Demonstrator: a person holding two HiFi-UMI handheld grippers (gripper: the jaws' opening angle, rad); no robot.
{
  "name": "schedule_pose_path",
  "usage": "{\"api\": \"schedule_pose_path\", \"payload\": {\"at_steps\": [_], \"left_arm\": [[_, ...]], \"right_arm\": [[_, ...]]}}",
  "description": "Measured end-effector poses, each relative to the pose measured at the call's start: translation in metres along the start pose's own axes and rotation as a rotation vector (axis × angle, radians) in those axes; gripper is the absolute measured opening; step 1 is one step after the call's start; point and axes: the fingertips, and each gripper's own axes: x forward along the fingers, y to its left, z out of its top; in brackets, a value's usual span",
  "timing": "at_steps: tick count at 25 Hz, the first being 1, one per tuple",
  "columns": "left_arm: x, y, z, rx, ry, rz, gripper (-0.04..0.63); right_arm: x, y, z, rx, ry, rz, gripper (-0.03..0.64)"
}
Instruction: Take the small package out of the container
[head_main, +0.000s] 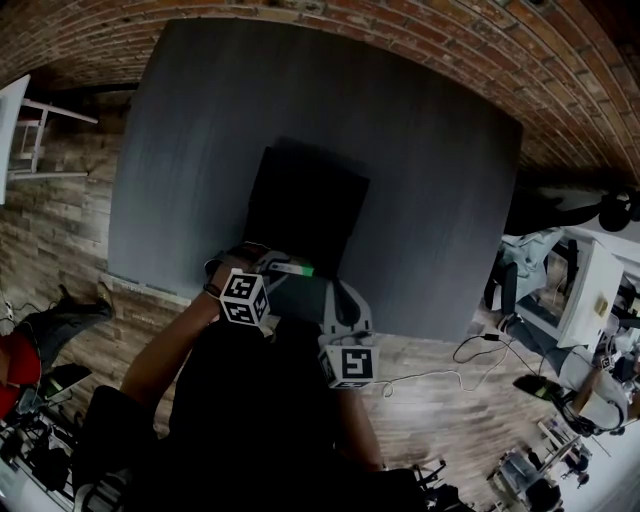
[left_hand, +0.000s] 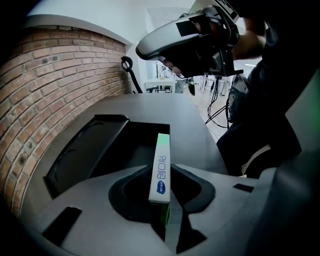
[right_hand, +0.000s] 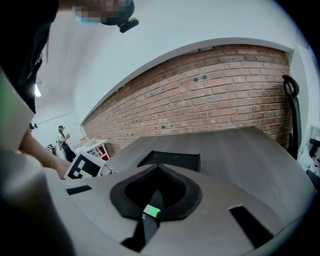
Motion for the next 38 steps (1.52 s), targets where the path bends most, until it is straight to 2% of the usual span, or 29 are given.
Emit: {"api": "schedule_pose_path", "payload": {"at_steps": [3,13,16,19,21,27,31,38], "left_arm": [[-0.006,0.005,0.006,-0.033,-0.034,0.026,0.117],[-0.036,0.022,0.014,-0.225,-0.145,0.109,0.115],[-0.047,0.029,0.015,-0.341,-0.192,0.141,0.115],[-0.062,0.033,0.019,-0.511,-0.284,0.140,0.114],[-0.072,0.031,0.020,-0.569,-0.312,0.159,0.114],[-0.103,0.026,0.017,-0.615,-0.315,0.293,0.114],[-0.132,0.028,0.022,-0.637,-0.377,0.375,0.114],[-0.189,0.036,0.038,-0.622,-0.475,0.516,0.112]], "right_arm": [[-0.002,0.001,0.000,-0.004,-0.002,0.002,0.025],[-0.002,0.013,0.012,-0.022,-0.026,0.009,0.025],[-0.005,0.014,0.012,-0.033,-0.025,0.009,0.025],[-0.005,0.017,0.013,-0.031,-0.023,0.010,0.025],[-0.007,0.022,0.014,-0.028,-0.025,0.013,0.025],[-0.011,0.041,0.021,-0.041,-0.045,0.031,0.025],[-0.014,0.053,0.029,-0.032,-0.070,0.035,0.025],[-0.021,0.069,0.045,0.012,-0.116,0.033,0.025]]}}
